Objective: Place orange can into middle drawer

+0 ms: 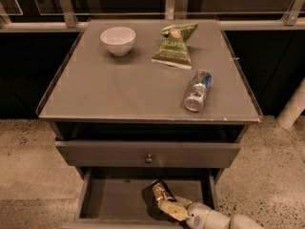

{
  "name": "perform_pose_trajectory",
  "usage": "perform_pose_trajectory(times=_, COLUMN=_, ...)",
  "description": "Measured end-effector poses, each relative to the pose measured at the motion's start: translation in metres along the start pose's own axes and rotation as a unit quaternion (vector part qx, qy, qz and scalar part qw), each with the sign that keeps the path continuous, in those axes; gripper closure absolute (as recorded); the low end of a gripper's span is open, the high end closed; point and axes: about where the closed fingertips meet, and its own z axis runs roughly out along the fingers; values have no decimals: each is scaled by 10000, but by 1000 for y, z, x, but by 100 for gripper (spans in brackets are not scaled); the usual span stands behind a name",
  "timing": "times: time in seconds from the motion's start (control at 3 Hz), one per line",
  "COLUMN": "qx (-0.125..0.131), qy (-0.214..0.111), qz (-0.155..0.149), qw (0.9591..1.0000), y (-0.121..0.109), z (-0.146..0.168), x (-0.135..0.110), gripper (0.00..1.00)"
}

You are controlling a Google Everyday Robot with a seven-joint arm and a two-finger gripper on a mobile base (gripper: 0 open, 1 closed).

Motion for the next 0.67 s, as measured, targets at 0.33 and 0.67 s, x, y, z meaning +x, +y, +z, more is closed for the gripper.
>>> perform_pose_trajectory(times=0.33, qx=0, qy=0, qz=0, qw=10000, y=0, z=0, x=0, gripper=0)
perform_pose_trajectory(times=0.67, qx=0, qy=0, qz=0, qw=10000, y=0, z=0, x=0, gripper=0)
